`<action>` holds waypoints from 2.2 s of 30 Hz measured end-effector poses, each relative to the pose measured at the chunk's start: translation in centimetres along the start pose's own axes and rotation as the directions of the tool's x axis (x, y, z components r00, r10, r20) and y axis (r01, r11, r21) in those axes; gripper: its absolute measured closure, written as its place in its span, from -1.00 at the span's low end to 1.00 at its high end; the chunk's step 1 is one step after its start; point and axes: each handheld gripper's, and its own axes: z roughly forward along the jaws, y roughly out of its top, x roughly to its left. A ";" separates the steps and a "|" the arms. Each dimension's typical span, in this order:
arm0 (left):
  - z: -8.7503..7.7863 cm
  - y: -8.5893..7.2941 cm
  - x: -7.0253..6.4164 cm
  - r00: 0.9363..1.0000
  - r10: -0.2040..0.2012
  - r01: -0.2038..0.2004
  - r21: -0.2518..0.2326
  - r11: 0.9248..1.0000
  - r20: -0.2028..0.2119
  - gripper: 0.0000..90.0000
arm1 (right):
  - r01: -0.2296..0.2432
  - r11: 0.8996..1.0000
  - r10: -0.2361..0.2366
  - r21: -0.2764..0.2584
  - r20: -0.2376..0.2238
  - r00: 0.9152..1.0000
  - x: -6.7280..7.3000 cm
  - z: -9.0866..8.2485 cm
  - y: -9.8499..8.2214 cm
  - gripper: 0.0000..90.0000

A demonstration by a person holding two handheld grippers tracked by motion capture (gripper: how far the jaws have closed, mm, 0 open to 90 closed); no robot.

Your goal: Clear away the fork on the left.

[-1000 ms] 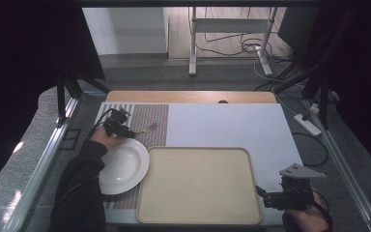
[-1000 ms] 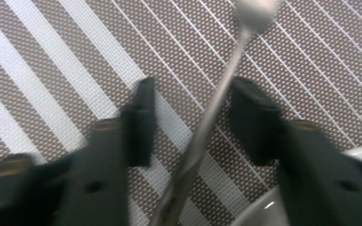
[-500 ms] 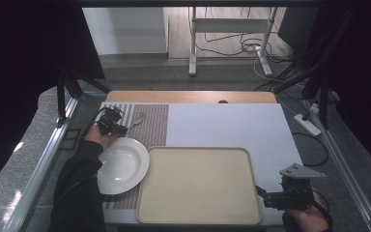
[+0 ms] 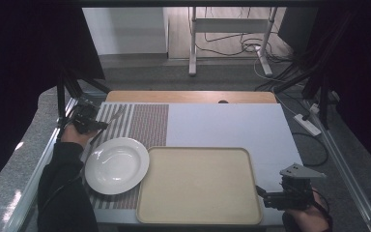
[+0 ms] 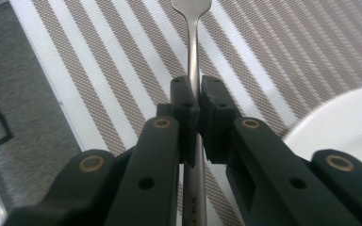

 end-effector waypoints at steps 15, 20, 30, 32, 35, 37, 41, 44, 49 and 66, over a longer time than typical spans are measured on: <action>-1.0 -0.5 -5.3 0.996 0.044 -0.046 0.031 0.998 0.079 0.87 | 0.008 1.000 -0.008 0.000 0.002 1.000 0.1 0.0 0.0 -1.00; -1.5 -0.9 -7.5 0.994 0.068 -0.071 0.029 0.997 0.089 0.87 | 0.008 1.000 -0.008 -0.002 0.002 1.000 0.1 0.0 0.0 -1.00; -2.3 -2.4 -10.7 0.984 0.092 -0.096 0.015 0.995 0.152 0.87 | 0.012 1.000 -0.012 -0.001 0.004 1.000 0.1 0.0 0.1 -1.00; -2.4 -2.7 -11.4 0.981 0.100 -0.104 0.015 0.994 0.163 0.87 | 0.013 1.000 -0.013 0.000 0.004 1.000 0.1 0.1 0.1 -1.00; -2.3 -3.0 -12.6 0.977 0.123 -0.128 0.017 0.992 0.177 0.87 | 0.012 1.000 -0.012 -0.001 0.003 1.000 0.1 0.1 0.1 -1.00; -2.2 -3.3 -13.4 0.967 0.136 -0.143 0.015 0.990 0.215 0.87 | 0.013 1.000 -0.013 0.000 0.002 1.000 0.1 0.1 0.1 -1.00; -2.2 -3.5 -14.1 0.965 0.135 -0.142 0.015 0.990 0.226 0.87 | 0.017 1.000 -0.017 0.002 0.004 1.000 0.2 0.1 0.1 -1.00; -2.1 -3.7 -15.4 0.960 0.157 -0.167 0.025 0.986 0.231 0.87 | 0.018 1.000 -0.018 0.004 0.004 1.000 0.2 0.1 0.1 -1.00; -1.4 -4.1 -17.8 0.943 0.188 -0.203 0.028 0.979 0.273 0.87 | 0.020 1.000 -0.021 0.003 0.003 1.000 0.2 0.2 0.1 -1.00; 0.9 -4.3 -25.3 0.918 0.275 -0.302 0.052 0.952 0.284 0.87 | 0.021 1.000 -0.021 0.008 0.002 1.000 0.2 0.3 0.2 -1.00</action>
